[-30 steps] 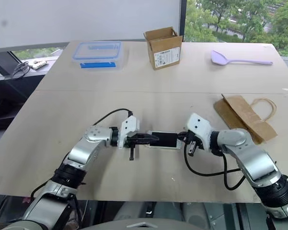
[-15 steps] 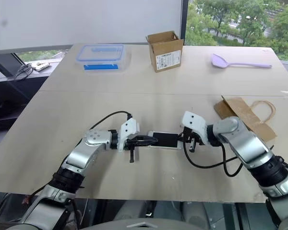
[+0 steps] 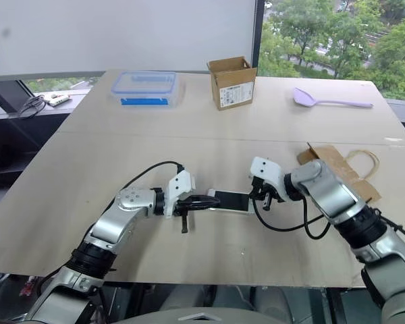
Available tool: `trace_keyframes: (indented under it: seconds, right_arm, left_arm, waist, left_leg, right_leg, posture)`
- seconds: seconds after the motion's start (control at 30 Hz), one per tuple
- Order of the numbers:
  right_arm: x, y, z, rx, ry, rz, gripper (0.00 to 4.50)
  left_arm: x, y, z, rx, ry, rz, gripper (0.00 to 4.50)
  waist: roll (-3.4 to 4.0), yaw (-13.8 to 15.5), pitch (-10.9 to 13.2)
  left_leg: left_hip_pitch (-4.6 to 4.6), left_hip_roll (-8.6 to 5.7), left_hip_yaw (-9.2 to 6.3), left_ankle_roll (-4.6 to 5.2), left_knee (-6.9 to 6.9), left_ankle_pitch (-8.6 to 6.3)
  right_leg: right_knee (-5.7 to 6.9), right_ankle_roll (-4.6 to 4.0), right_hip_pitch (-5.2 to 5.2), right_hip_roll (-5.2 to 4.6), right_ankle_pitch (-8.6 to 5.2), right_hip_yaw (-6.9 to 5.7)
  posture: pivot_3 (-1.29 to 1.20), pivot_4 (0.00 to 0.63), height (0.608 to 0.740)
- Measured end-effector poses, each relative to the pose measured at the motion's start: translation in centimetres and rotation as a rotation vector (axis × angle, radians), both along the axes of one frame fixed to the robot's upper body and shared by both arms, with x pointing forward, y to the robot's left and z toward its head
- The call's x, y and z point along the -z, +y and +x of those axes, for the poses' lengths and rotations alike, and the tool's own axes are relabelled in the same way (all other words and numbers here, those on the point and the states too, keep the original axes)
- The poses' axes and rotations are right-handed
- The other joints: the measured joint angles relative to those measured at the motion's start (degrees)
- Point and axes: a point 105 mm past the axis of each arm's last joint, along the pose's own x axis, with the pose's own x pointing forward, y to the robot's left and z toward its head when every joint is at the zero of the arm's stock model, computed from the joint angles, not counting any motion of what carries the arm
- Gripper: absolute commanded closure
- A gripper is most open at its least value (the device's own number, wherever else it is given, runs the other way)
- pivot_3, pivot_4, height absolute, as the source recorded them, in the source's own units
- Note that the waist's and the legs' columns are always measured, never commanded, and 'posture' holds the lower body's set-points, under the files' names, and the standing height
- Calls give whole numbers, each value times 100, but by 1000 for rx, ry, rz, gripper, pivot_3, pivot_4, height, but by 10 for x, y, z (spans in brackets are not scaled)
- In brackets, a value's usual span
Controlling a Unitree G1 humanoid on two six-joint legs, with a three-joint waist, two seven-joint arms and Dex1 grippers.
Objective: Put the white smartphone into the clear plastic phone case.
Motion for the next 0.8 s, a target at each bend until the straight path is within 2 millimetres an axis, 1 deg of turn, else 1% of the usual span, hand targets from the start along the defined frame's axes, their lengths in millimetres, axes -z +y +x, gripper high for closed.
trace_keyframes:
  seconds: [0.07,0.1,0.13,0.17,0.2,0.23,0.27,0.33,0.4,0.47,0.53,0.63,0.7,0.73,0.77,0.8]
  right_arm:
    - [-8,-1,-9,20,-30,70,4500]
    - [-10,0,-13,19,-22,89,4500]
    - [-11,1,-20,20,-2,110,4500]
    - [-11,1,-27,12,19,114,4500]
    - [-11,1,-30,3,24,103,4500]
    - [-12,-1,-33,-9,20,80,4500]
    - [-8,-2,-34,-31,9,20,4500]
    - [-4,0,-34,-44,2,-7,4500]
    - [-1,8,-31,-70,-7,-28,4500]
    - [0,12,-28,-102,-36,-75,4500]
    - [1,13,-26,-136,-80,-125,4500]
    - [2,12,-20,-128,-132,-145,4500]
    - [2,11,-15,-69,-148,-88,4500]
    - [1,11,-14,-2,-137,10,4500]
    - [-3,11,-15,63,-131,128,4500]
    - [-3,11,-19,100,-122,205,4500]
  left_arm:
    - [0,0,0,2,-2,1,4477]
    - [0,0,0,2,-2,2,4477]
    - [-1,0,-1,4,-3,1,4477]
    - [-2,-1,0,9,-7,0,4477]
    - [-2,-1,0,13,-9,-1,4477]
    - [-3,-2,0,17,-10,0,4477]
    - [-2,-2,1,22,-8,2,4477]
    - [-2,-2,1,26,-5,3,4477]
    - [-2,-2,4,26,-4,11,4477]
    - [-1,-2,4,25,-1,13,4477]
    - [1,-1,4,24,3,19,4477]
    - [2,-1,4,22,4,22,4477]
    - [1,-2,4,15,5,10,4477]
    - [-1,-3,4,-6,6,-24,4477]
    - [-3,-2,5,-38,17,-71,4477]
    - [-6,-2,6,-72,26,-116,4477]
  waist:
    - [64,-4,44]
    - [85,-7,57]
    - [93,-4,62]
    - [98,-1,65]
    - [105,1,68]
    - [107,3,70]
    - [108,3,70]
    - [101,3,73]
    - [101,-16,73]
    - [98,-15,70]
    - [80,-9,54]
    - [55,-6,39]
    - [40,-2,32]
    - [31,10,40]
    - [44,12,64]
    - [63,14,82]
  left_leg:
    - [-14,-5,8,2,1,0]
    - [-22,-4,7,4,0,1]
    - [-34,-2,-1,4,-2,1]
    - [-55,0,-9,25,-3,15]
    - [-71,-1,-14,26,-3,16]
    - [-77,-3,-12,25,-3,15]
    - [-77,-5,-10,25,-3,15]
    - [-78,-5,-10,25,-3,14]
    - [-66,-4,-10,26,-3,14]
    - [-54,-2,-14,24,-2,13]
    - [-34,-1,-19,0,-3,-1]
    - [-10,0,-19,-1,-7,-2]
    - [-11,0,-20,-1,-8,-3]
    - [-18,1,-26,-1,-9,-3]
    - [-44,0,-30,-1,-6,-2]
    - [-75,-2,-31,1,-2,0]
  right_leg:
    - [-3,2,-19,-3,1,10]
    - [-1,23,-29,-2,15,7]
    - [0,20,-41,1,17,-1]
    - [3,-2,-63,4,30,-11]
    - [3,-3,-75,4,31,-16]
    - [4,-3,-82,3,31,-15]
    - [3,-3,-82,1,31,-15]
    - [-1,-3,-80,1,30,-16]
    - [-2,11,-68,2,20,-15]
    - [-2,15,-55,2,11,-18]
    - [-5,12,-32,2,7,-23]
    - [-10,0,-8,0,0,-20]
    - [-11,0,-8,0,-1,-18]
    - [-12,0,-11,1,-1,-20]
    - [-12,0,-35,2,0,-22]
    - [-11,20,-65,2,15,-24]
  posture:
    - [0,150,740]
    - [0,150,740]
    - [0,150,740]
    - [0,150,740]
    - [0,150,740]
    - [0,150,740]
    - [0,150,740]
    - [0,150,740]
    - [0,150,740]
    - [0,150,740]
    - [0,150,740]
    - [0,150,740]
    - [0,150,740]
    - [0,150,740]
    - [0,150,740]
    - [0,150,740]
